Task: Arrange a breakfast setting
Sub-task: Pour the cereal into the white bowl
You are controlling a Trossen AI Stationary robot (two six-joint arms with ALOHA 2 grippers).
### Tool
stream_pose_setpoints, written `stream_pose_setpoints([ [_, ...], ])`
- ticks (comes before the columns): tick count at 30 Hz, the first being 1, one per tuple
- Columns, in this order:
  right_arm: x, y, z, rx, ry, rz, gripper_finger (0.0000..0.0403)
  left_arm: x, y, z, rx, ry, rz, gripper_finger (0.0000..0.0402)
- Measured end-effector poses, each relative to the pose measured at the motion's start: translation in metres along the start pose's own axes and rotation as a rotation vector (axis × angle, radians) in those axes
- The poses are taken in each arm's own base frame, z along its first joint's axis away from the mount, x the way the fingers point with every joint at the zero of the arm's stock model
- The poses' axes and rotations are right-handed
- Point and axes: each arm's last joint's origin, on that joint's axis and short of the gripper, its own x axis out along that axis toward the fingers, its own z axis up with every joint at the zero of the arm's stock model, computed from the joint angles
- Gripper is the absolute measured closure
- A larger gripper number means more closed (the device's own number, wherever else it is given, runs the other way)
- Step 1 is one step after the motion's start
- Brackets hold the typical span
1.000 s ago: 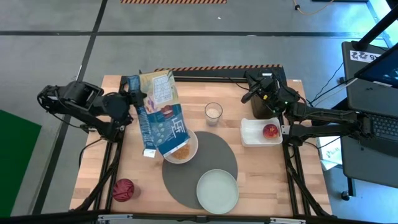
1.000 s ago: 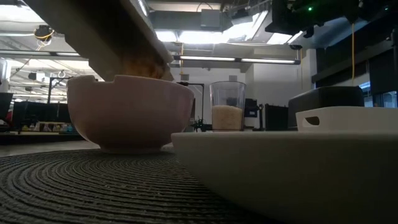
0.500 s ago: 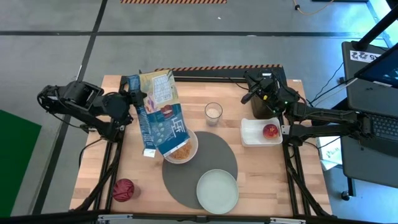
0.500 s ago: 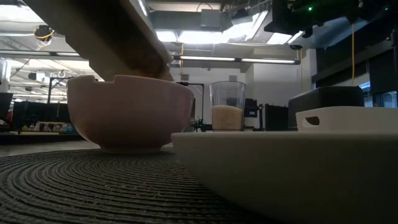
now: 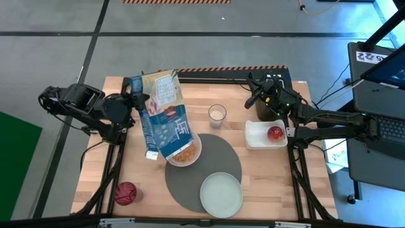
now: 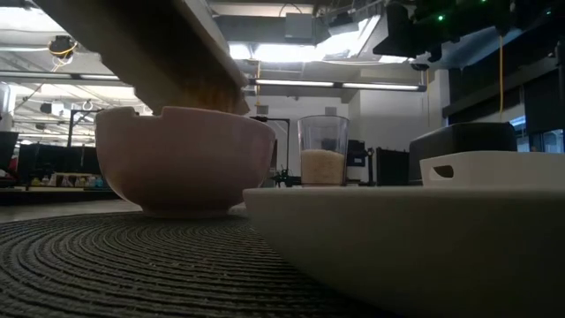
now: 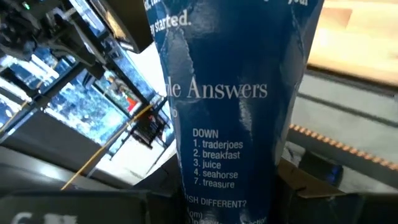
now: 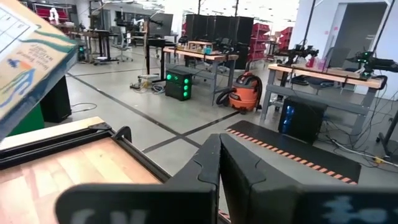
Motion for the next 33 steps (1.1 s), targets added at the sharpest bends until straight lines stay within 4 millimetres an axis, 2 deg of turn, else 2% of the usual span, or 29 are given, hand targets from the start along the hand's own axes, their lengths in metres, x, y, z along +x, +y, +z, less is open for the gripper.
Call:
stream_pose_setpoints([
  [12, -0.0001, -0.0001, 0.0002, 0.001, -0.002, -0.001, 0.0393, 0.0004, 0.0005, 0.0012, 0.004, -0.006, -0.001, 0.0283],
  [22, 0.0, 0.0, 0.0002, 0.001, -0.002, -0.001, 0.0393, -0.0057, -0.0042, 0.0087, 0.032, -0.102, -0.009, 0.0283],
  [33, 0.0, 0.0, 0.0002, 0.001, -0.002, -0.001, 0.0393, -0.0061, -0.0043, 0.0078, -0.007, -0.085, -0.006, 0.0283],
])
